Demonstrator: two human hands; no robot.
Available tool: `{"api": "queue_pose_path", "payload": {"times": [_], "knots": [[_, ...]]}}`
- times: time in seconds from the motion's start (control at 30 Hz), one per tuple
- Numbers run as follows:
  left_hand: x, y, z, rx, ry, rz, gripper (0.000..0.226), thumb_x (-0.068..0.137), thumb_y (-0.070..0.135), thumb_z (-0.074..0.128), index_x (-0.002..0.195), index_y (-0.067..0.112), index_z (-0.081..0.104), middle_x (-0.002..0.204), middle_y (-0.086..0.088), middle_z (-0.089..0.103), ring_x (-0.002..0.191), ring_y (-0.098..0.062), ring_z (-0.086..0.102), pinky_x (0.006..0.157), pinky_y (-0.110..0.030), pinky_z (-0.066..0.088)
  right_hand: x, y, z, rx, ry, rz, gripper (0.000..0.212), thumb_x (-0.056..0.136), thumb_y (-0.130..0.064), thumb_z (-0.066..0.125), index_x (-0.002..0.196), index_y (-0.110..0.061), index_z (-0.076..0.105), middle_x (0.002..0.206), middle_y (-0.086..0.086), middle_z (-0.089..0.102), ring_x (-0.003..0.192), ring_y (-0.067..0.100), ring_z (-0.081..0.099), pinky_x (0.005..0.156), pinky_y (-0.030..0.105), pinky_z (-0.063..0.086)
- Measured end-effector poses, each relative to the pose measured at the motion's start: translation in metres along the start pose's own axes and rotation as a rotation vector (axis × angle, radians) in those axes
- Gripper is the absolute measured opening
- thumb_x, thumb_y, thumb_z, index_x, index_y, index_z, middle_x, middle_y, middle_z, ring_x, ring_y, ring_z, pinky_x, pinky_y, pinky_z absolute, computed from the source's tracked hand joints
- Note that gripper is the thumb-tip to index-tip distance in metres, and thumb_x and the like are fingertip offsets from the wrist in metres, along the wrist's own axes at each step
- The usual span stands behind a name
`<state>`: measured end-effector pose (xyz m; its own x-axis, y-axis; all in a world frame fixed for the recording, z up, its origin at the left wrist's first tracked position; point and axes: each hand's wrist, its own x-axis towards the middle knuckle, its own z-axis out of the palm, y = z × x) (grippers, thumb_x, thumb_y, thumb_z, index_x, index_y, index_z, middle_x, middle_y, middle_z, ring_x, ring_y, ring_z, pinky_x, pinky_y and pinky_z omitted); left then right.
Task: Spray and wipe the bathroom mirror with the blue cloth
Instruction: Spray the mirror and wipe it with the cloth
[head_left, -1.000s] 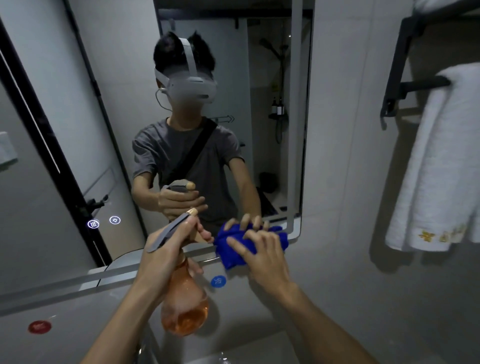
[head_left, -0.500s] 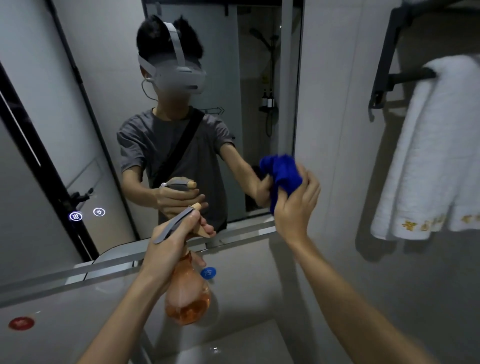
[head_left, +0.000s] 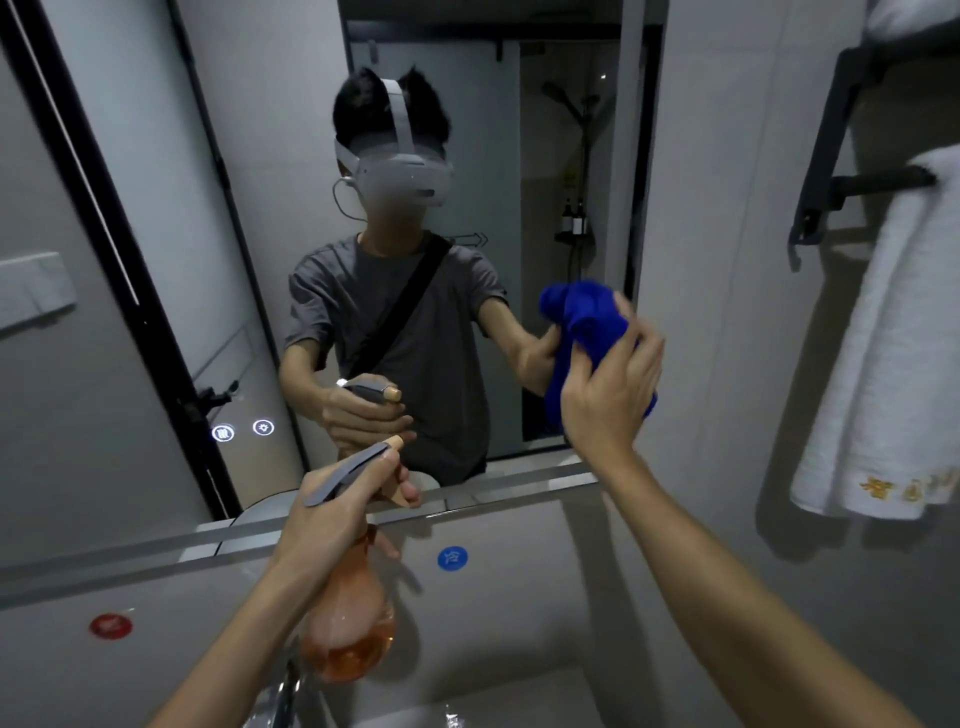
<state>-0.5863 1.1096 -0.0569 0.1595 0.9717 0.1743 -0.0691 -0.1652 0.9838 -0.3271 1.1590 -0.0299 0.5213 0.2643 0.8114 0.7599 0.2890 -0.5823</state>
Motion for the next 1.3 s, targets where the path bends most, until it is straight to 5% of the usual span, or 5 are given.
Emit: {"api": "queue_pose_path", "payload": {"times": [0.33, 0.57, 0.9, 1.03, 1.3], "knots": [[-0.017, -0.001, -0.041, 0.004, 0.135, 0.032, 0.045, 0.079, 0.054, 0.072, 0.079, 0.009, 0.075, 0.068, -0.019, 0.069, 0.06, -0.027, 0.068, 0.04, -0.028, 0.047, 0.019, -0.049, 0.023, -0.134, 0.083, -0.073, 0.055, 0.089, -0.029, 0.056, 0.14, -0.011, 0.046, 0.119, 0.016, 0.052, 0.107, 0.029, 0.052, 0.097, 0.047, 0.042], [-0.033, 0.009, -0.087, -0.112, 0.09, 0.111, 0.03, 0.092, 0.039, 0.066, 0.087, 0.01, 0.073, 0.088, -0.022, 0.072, 0.078, -0.026, 0.073, 0.046, -0.03, 0.055, -0.012, -0.092, 0.052, -0.118, 0.084, -0.131, 0.059, 0.087, -0.031, 0.057, 0.143, -0.02, 0.04, 0.123, 0.013, 0.049, 0.107, 0.027, 0.048, 0.093, 0.041, 0.035], [-0.048, 0.027, -0.143, -0.093, 0.179, 0.165, 0.033, 0.085, 0.041, 0.068, 0.088, 0.009, 0.074, 0.088, -0.021, 0.074, 0.073, -0.026, 0.073, 0.045, -0.03, 0.056, -0.225, -0.058, 0.085, -0.393, -0.58, -0.982, 0.076, 0.07, -0.039, 0.072, 0.141, -0.032, 0.043, 0.125, 0.009, 0.041, 0.101, 0.027, 0.051, 0.088, 0.043, 0.048], [-0.049, 0.025, -0.149, -0.108, 0.18, 0.159, 0.03, 0.087, 0.038, 0.068, 0.087, 0.008, 0.074, 0.087, -0.025, 0.072, 0.068, -0.022, 0.072, 0.044, -0.028, 0.055, -0.194, -0.057, 0.08, -0.3, -0.464, -1.02, 0.053, 0.084, -0.024, 0.051, 0.136, -0.029, 0.051, 0.12, 0.011, 0.044, 0.087, 0.03, 0.06, 0.078, 0.041, 0.051], [-0.035, 0.021, -0.127, -0.087, 0.131, 0.153, 0.034, 0.084, 0.045, 0.07, 0.085, 0.012, 0.075, 0.088, -0.02, 0.075, 0.086, -0.033, 0.075, 0.051, -0.033, 0.059, -0.028, -0.071, 0.051, -0.193, -0.081, -0.624, 0.063, 0.084, -0.017, 0.065, 0.142, -0.022, 0.038, 0.121, 0.021, 0.046, 0.1, 0.036, 0.049, 0.081, 0.048, 0.043]]}}
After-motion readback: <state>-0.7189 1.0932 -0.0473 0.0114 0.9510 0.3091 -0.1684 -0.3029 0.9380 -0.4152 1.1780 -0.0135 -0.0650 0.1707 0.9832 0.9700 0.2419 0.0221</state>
